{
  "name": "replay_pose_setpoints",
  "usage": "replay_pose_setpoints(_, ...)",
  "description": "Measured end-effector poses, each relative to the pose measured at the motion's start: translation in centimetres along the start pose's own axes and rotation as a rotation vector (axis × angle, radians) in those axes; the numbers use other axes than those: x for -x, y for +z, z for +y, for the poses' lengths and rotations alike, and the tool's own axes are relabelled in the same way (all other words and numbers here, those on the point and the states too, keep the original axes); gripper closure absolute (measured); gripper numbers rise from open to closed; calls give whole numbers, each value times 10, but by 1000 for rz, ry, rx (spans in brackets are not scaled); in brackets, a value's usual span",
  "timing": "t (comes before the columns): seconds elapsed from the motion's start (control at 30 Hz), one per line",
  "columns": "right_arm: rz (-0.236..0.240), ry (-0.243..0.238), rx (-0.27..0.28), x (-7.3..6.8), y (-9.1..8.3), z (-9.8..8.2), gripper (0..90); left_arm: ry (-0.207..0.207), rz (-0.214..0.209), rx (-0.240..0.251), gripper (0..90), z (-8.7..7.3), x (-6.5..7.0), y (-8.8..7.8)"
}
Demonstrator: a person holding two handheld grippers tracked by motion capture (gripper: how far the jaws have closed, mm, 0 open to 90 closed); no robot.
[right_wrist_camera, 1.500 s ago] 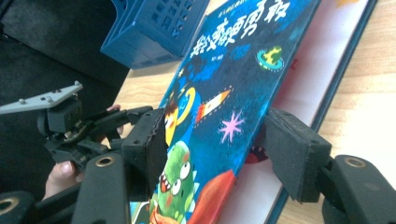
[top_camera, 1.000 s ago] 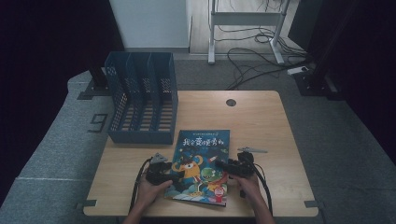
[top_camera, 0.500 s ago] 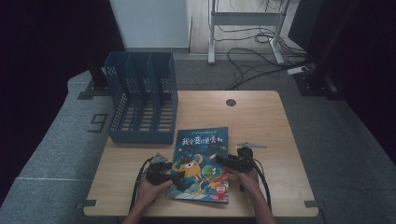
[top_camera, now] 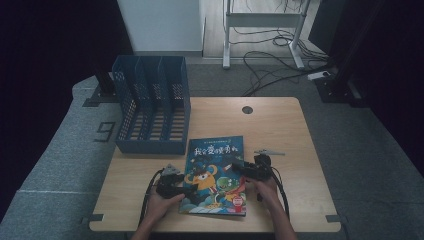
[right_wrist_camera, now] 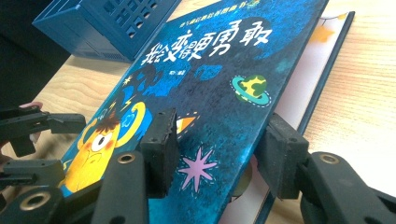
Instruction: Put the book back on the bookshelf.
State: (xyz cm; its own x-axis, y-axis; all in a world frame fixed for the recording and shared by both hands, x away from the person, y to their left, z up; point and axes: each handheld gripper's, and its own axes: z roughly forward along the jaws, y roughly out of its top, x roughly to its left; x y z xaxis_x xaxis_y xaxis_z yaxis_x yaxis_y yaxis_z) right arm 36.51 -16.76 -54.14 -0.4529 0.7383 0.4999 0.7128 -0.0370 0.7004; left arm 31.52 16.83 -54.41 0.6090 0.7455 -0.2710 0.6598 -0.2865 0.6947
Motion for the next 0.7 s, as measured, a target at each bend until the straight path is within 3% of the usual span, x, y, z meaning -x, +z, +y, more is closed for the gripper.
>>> replay_pose_setpoints(0.23, 14, 16, -17, 4, 2, 2, 527, -2, -4, 0, 226, 0, 0, 0)
replay_pose_setpoints(0.7, 76, 45, 15, 6, -8, 6, 619, -4, -8, -3, 214, 0, 0, 0)
